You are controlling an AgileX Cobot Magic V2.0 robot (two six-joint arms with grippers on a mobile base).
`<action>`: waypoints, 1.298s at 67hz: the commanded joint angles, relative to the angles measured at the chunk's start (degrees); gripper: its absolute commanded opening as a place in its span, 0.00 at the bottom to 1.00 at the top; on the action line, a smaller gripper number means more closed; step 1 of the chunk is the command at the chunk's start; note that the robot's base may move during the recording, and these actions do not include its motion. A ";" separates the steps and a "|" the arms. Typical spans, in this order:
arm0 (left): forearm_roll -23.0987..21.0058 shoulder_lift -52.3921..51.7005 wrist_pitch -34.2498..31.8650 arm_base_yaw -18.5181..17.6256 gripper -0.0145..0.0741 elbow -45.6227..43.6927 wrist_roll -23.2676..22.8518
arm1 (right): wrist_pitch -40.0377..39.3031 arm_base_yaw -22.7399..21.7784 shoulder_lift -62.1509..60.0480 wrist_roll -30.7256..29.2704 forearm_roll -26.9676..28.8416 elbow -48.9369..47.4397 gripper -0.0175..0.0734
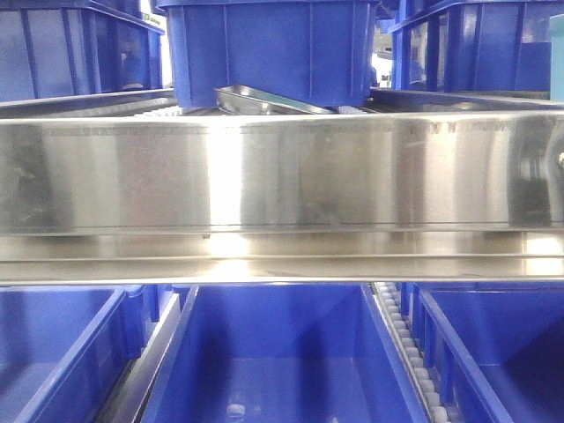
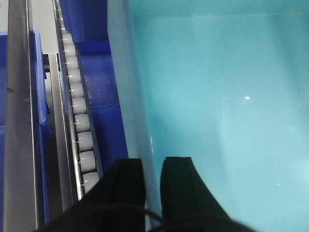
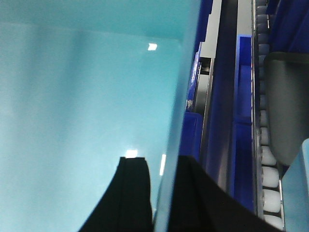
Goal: Move two blue bins to right shelf middle
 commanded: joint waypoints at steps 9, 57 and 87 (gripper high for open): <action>-2.58 -1.15 -3.55 -0.19 0.04 -0.85 0.66 | -4.09 -0.31 -0.75 -1.45 0.20 -0.65 0.02; -2.58 -1.15 -21.87 -0.19 0.04 -0.85 0.66 | -8.09 -0.31 -0.75 -1.45 0.20 -0.65 0.02; -2.58 -1.15 -28.41 -0.19 0.04 -0.85 0.66 | -8.09 -0.31 -0.75 -1.45 0.20 -0.65 0.02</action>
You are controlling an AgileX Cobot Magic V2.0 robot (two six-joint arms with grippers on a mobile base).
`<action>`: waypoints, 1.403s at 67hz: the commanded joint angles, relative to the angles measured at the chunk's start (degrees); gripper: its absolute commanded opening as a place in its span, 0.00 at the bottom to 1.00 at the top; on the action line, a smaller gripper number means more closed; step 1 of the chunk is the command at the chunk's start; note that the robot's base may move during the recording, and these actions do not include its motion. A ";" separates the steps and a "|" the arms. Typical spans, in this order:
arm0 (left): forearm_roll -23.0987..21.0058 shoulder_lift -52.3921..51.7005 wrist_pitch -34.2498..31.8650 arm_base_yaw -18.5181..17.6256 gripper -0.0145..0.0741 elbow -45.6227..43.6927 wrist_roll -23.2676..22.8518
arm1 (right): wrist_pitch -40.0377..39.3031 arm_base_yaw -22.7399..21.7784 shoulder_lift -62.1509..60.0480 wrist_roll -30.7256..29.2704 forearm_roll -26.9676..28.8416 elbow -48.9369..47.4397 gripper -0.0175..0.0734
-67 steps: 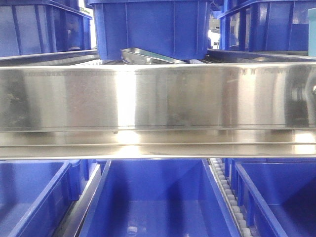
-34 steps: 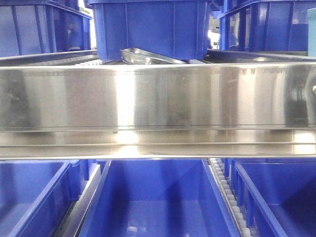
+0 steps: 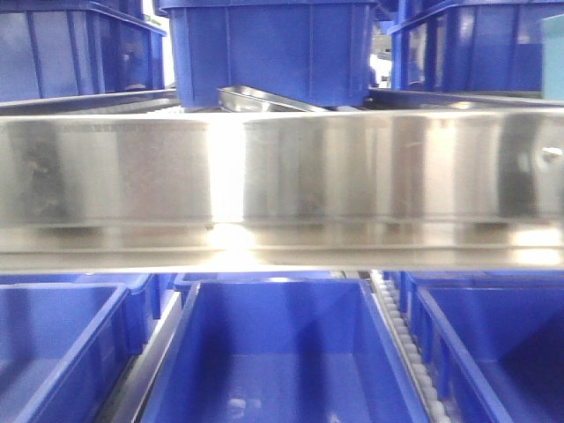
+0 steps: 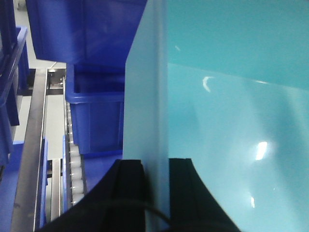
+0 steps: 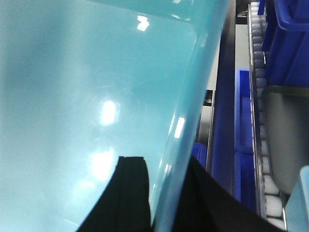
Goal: Move two blue bins to right shelf middle
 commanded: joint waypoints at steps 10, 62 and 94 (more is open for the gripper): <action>-2.90 -1.15 -5.25 -0.19 0.04 -0.85 -0.88 | -0.93 0.02 -0.75 -1.78 0.80 -0.65 0.02; -2.90 -1.15 -5.51 -0.19 0.04 -0.85 -0.88 | -0.93 0.02 -0.75 -1.78 0.80 -0.65 0.02; -2.90 -1.15 -5.51 -0.19 0.04 -0.85 -0.88 | -0.93 0.02 -0.75 -1.78 0.80 -0.65 0.02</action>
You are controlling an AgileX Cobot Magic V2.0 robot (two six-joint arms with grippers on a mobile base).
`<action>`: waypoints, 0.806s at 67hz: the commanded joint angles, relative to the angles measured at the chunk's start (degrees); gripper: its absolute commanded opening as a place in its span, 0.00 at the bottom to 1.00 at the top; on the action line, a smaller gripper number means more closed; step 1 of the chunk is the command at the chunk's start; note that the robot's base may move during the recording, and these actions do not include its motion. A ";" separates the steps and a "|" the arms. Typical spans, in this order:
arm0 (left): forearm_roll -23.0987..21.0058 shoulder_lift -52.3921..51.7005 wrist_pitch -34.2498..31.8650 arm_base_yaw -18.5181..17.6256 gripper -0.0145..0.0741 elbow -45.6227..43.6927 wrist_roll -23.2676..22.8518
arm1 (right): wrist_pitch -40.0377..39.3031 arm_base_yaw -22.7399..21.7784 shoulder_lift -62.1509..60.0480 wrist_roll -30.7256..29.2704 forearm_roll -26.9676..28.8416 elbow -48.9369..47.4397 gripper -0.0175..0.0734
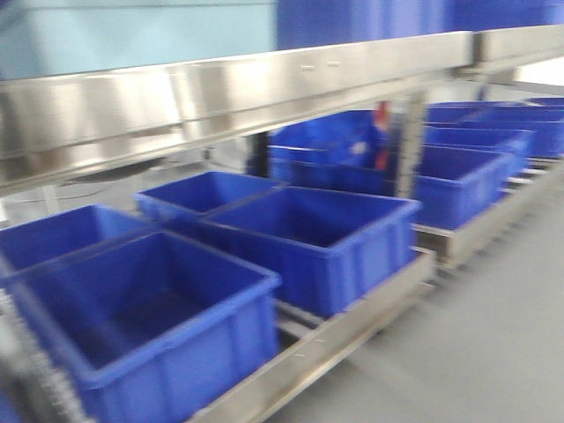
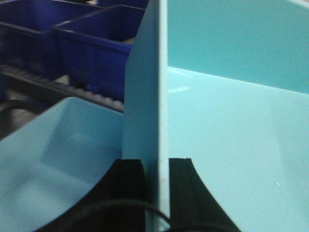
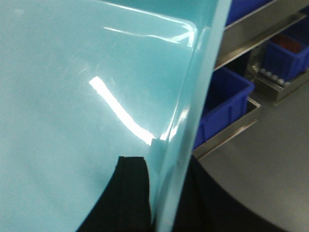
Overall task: Move two blue bins to right shelf middle
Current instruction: 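Hold the bin with both grippers while driving away from the shelf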
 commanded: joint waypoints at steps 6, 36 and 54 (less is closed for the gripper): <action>-3.01 -1.15 -4.52 -0.19 0.04 -0.85 -1.25 | -0.93 0.02 -0.75 -1.91 0.68 -0.65 0.02; -3.01 -1.15 -4.52 -0.19 0.04 -0.85 -1.25 | -0.93 0.02 -0.75 -1.91 0.68 -0.65 0.02; -3.01 -1.15 -4.52 -0.19 0.04 -0.85 -1.25 | -0.93 0.02 -0.75 -1.91 0.68 -0.65 0.02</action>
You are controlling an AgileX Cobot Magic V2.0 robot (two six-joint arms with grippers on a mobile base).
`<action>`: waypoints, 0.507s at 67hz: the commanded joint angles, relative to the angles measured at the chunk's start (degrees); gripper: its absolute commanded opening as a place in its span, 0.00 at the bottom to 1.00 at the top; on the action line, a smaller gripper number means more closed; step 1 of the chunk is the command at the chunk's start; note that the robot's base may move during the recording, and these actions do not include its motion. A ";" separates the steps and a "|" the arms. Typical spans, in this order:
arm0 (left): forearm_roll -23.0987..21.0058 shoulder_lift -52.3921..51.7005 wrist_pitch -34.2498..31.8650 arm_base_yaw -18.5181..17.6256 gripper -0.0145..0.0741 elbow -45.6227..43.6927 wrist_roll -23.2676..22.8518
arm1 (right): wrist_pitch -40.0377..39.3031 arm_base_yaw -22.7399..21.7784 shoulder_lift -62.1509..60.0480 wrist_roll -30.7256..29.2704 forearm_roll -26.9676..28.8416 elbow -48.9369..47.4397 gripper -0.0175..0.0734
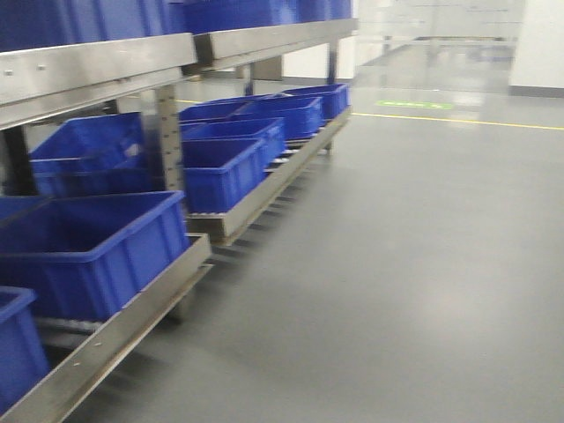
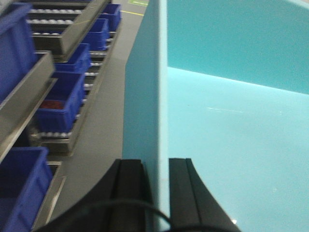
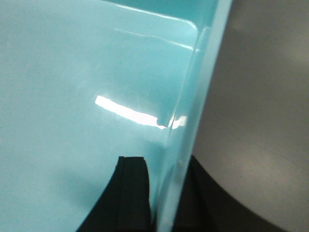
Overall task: Move two blue bins to right shelf middle
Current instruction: 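Hold the bin with both grippers while driving away from the shelf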
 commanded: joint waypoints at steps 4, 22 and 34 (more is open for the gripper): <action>-3.01 -1.15 -4.52 -0.19 0.04 -0.85 -1.36 | -1.13 0.02 -0.75 -1.91 0.68 -0.65 0.02; -3.01 -1.15 -4.52 -0.19 0.04 -0.85 -1.36 | -1.13 0.02 -0.75 -1.91 0.68 -0.65 0.02; -3.01 -1.15 -4.52 -0.19 0.04 -0.85 -1.36 | -1.13 0.02 -0.75 -1.91 0.68 -0.65 0.02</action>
